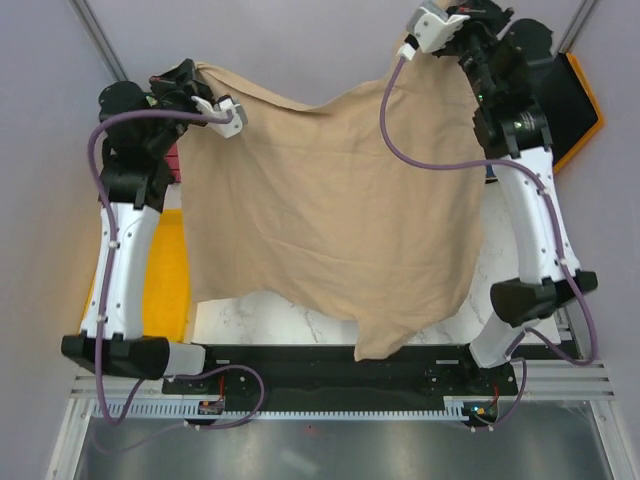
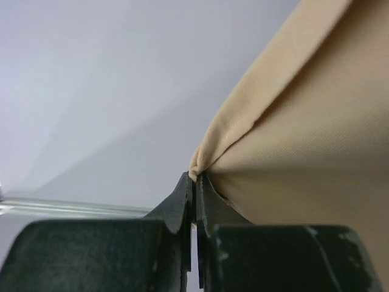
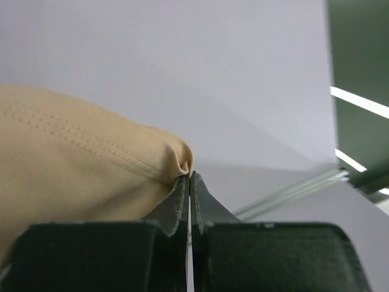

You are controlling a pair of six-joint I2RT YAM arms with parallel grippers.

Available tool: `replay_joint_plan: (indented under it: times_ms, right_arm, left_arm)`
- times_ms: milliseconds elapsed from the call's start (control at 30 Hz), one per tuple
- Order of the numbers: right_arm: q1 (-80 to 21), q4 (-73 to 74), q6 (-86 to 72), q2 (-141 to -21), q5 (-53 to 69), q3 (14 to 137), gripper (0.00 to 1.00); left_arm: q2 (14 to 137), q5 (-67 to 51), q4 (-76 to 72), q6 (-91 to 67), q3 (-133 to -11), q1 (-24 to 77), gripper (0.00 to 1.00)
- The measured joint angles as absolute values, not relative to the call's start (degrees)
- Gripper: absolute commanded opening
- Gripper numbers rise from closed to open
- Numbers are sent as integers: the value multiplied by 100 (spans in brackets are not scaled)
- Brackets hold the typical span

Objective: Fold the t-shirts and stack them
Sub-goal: Flatten out the tshirt

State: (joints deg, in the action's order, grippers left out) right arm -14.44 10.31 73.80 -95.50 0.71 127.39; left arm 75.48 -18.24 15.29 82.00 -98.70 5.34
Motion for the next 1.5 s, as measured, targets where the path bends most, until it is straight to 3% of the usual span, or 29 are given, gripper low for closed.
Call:
replay_joint_plan:
  times_ms: [200, 333, 567, 767, 867, 1000, 1167, 1300, 1500]
  right_arm:
    - [-1146, 1181, 7487, -10960, 176, 13340, 0]
    - [-1068, 1059, 7640, -11354, 217, 13830, 0]
    - [-1066, 368, 7824, -10879, 464, 14339, 0]
    - [-1076, 255, 7723, -10335, 513, 14967, 0]
    - [-1076, 403, 7533, -9640, 513, 14121, 0]
    - [-1072, 556, 7321, -8077, 725, 10995, 0]
    - [-1081, 1909, 7218, -7279, 1173, 8073, 0]
    - [-1083, 3356, 7264, -7284, 1507, 7426, 0]
    - [-1092, 5196, 7955, -7279, 1837, 7605, 0]
  left_arm:
    - [8744, -1787, 1614, 8324, -10178, 257, 2]
    - [9076, -1629, 902, 8329, -10497, 228, 2]
    - [8980, -1455, -980, 8315, -11142, 211, 2]
    - [8379, -1317, -2388, 8318, -10600, 211, 2]
    - [7815, -1317, -2746, 8318, -9531, 209, 2]
    - [7019, -1439, -2565, 8232, -7572, 198, 2]
    - [6134, -1931, -1037, 8167, -5496, 193, 2]
    - [5433, -2440, 600, 8256, -4563, 193, 2]
    - [4737, -3107, 3055, 8997, -4471, 193, 2]
